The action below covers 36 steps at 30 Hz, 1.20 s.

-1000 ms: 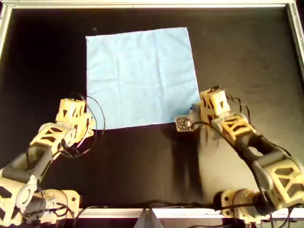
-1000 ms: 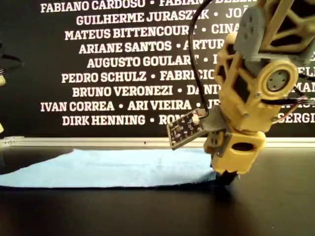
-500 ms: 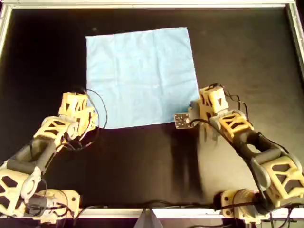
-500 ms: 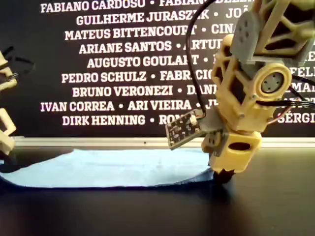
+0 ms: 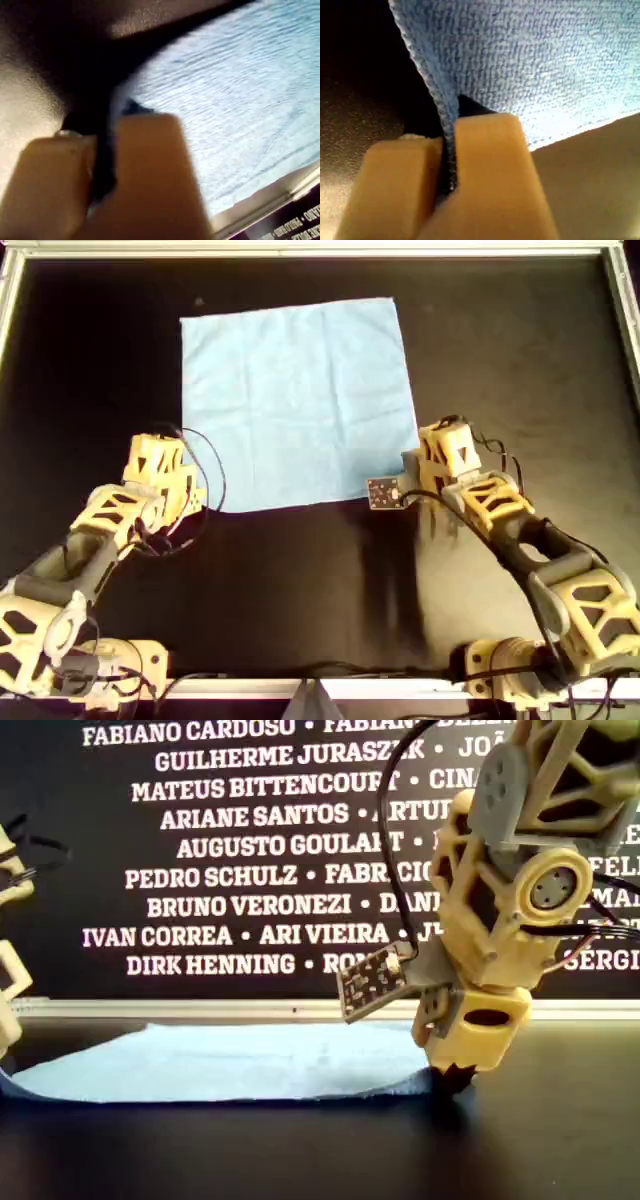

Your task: Fold a cloth

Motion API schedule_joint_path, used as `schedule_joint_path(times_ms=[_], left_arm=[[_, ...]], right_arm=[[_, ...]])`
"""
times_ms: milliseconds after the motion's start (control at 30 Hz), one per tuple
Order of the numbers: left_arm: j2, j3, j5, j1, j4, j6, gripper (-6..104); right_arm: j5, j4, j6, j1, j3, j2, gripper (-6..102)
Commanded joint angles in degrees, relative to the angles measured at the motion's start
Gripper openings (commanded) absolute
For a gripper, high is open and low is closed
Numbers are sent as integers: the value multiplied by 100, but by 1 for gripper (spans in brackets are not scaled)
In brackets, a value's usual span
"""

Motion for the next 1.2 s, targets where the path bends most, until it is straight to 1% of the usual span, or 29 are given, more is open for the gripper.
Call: schedule_joint_path(times_ms=[0,67,133,267,433,533,633,667,767,967,1133,1167], left_arm=[[70,-70,44,-123,-18,-26,0],[79,-18,35,-123,-18,9,1],[79,18,35,-123,53,62,0],[422,70,35,-132,88,62,0],[1582,896,35,-132,88,70,0],[2355,1503,44,-132,88,70,0],[2953,1854,44,-132,88,70,0],[3059,1872,44,-132,88,70,0],[3050,1793,35,-123,26,70,0],[2927,1195,35,-123,-44,70,0],[2004,158,35,-123,-44,70,0],[1740,-97,35,-114,-44,70,0]], right_arm=[[88,-123,-35,-70,-123,158,-2],[88,-123,35,-70,-44,176,-2],[97,-123,53,-70,149,220,-2],[105,-123,53,-88,729,826,-2],[105,-123,44,-132,1854,2065,-2],[105,-123,-35,-132,2259,2619,-2],[105,-123,-35,-132,2347,2742,-2],[105,-132,-9,-132,2312,2716,-2],[105,-220,44,-123,2224,2672,-2],[114,-264,44,-123,1749,2646,-2],[114,-264,44,-123,870,2391,-2],[114,-264,0,-123,659,2224,-2]])
